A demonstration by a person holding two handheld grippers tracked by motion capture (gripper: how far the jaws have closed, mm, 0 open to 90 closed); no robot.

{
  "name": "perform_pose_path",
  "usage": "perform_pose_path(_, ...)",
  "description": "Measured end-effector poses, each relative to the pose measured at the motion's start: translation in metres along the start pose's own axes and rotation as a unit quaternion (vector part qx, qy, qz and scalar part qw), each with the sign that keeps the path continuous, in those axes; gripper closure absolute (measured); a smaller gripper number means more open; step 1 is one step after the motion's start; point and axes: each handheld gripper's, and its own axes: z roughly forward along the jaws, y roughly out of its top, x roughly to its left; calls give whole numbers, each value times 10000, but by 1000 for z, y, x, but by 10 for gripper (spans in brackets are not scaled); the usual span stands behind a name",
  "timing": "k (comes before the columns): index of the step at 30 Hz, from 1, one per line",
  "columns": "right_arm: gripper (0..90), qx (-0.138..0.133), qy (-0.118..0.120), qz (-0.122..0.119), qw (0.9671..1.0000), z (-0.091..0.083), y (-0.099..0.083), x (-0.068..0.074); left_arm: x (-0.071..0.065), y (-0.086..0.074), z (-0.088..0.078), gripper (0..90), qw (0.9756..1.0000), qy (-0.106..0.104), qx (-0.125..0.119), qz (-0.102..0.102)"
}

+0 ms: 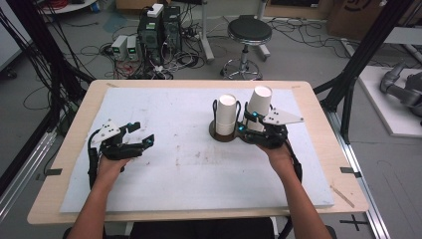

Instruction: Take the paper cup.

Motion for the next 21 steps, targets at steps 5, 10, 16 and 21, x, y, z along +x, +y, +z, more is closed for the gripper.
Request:
perform_pose_path(5,627,-54,-10,-29,10000,16,6,3,0,0,0,205,10000,-6,12,8)
perform_pose_path(10,699,-91,-28,51,9999,26,9,2,0,0,0,205,10000,-16,16,22)
perform_pose_path(16,889,-72,-69,48,9999,37,8,1,0,0,0,205,10000,-26,21,12)
perform_pose_path(21,900,-40,-291,-93,9995,44,5,3,-1,0,0,205,10000,-27,36,10)
